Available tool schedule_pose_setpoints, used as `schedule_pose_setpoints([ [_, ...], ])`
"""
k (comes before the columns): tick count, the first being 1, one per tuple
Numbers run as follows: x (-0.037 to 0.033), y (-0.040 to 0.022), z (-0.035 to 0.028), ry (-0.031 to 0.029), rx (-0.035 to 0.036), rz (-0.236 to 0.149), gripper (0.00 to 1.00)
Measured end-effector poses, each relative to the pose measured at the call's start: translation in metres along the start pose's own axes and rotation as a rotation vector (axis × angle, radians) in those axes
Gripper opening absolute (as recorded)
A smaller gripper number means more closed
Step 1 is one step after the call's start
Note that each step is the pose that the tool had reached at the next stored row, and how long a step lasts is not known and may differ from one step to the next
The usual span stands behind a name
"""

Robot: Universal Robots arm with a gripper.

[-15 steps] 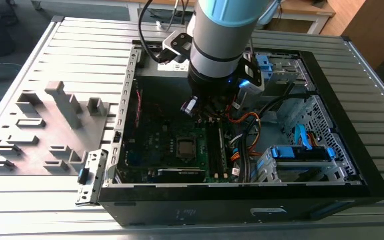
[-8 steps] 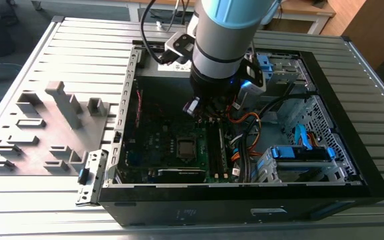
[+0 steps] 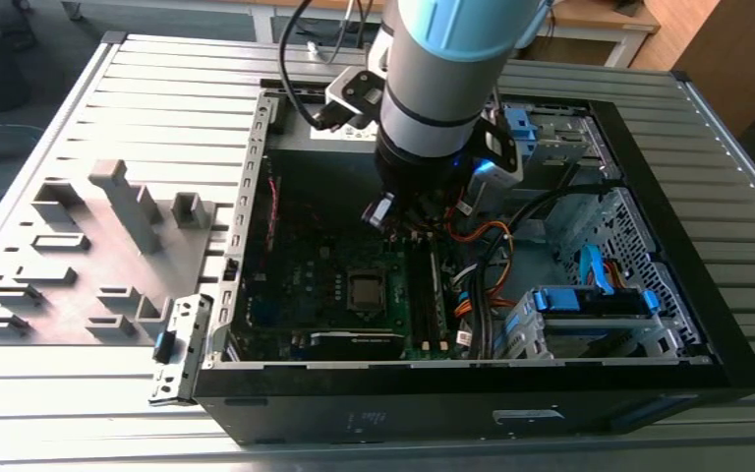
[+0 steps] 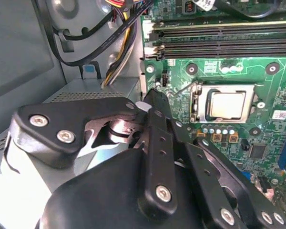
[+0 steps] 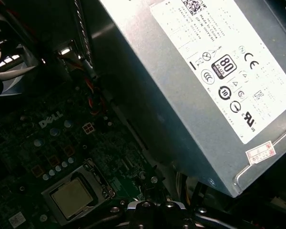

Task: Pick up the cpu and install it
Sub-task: 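Install the first cpu locking lever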

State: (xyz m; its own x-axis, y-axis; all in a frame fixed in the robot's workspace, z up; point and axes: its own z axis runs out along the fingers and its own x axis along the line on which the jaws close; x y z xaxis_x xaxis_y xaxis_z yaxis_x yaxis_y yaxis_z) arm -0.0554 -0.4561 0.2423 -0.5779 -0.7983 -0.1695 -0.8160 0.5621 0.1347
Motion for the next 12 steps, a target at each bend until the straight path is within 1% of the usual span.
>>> schedule_pose_setpoints([
  [8, 0.0006, -0.0013, 0.0069, 0.004, -0.003, -0.021, 0.11],
  [9, 0.0006, -0.0013, 0.0071, 0.0065, -0.0021, -0.023, 0.11],
  [10, 0.0006, -0.0014, 0.0072, 0.0105, -0.0002, -0.023, 0.11],
  [12, 0.0007, -0.0014, 0.0072, 0.02, 0.0055, -0.024, 0.11],
])
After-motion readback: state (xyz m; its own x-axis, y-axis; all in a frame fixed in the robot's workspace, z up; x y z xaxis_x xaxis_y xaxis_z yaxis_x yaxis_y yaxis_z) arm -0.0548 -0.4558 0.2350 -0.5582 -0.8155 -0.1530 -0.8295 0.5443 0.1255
